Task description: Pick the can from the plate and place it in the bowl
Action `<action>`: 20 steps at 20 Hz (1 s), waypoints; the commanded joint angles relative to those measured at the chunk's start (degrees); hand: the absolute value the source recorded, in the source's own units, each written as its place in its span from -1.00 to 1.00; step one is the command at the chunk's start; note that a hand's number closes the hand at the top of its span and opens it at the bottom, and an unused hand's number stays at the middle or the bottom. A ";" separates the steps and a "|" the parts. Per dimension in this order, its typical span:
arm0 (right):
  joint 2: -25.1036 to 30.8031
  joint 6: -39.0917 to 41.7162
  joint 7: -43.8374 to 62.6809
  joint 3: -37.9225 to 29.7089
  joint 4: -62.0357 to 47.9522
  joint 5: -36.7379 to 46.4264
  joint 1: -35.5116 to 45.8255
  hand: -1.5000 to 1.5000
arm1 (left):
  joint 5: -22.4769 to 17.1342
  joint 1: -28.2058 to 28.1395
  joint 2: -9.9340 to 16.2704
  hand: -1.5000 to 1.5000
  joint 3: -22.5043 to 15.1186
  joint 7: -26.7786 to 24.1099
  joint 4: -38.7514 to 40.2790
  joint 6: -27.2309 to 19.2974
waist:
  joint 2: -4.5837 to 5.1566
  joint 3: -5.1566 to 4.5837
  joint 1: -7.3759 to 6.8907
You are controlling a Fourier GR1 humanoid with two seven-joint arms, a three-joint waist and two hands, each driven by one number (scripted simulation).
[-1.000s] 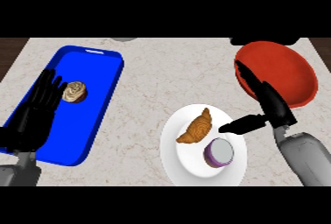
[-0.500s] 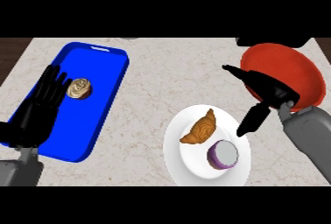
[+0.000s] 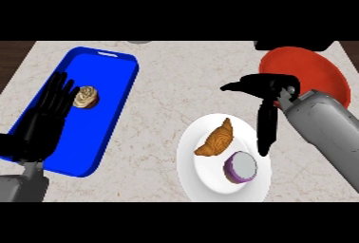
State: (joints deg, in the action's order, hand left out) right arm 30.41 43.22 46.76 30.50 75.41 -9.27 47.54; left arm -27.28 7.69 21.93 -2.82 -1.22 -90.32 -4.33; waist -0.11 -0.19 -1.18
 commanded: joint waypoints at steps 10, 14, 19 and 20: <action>-4.08 -2.01 17.32 1.49 10.04 -7.77 -4.85 -1.00 | 0.29 -0.28 -1.20 0.00 2.50 2.75 -1.88 0.54 | -0.16 0.16 1.60; -1.95 -3.33 14.92 2.80 13.52 -4.14 -9.18 -1.00 | 2.92 -1.61 -2.97 0.00 0.99 3.17 -3.83 -1.65 | -0.08 0.20 1.43; -1.01 -5.77 6.15 1.80 18.02 7.64 -15.67 -1.00 | 1.55 -0.52 -1.51 0.00 4.41 2.32 -1.58 2.33 | 0.07 0.21 1.27; -2.81 -5.36 8.00 0.27 17.95 6.76 -14.32 -1.00 | 2.88 3.75 -2.58 0.00 3.85 3.24 0.89 0.91 | 0.10 0.20 1.40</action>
State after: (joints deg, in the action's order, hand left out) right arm 29.14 38.81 54.15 31.74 91.79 -7.67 35.70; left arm -25.06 6.81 19.64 0.31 -0.20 -91.12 -2.91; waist -0.13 -0.01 0.25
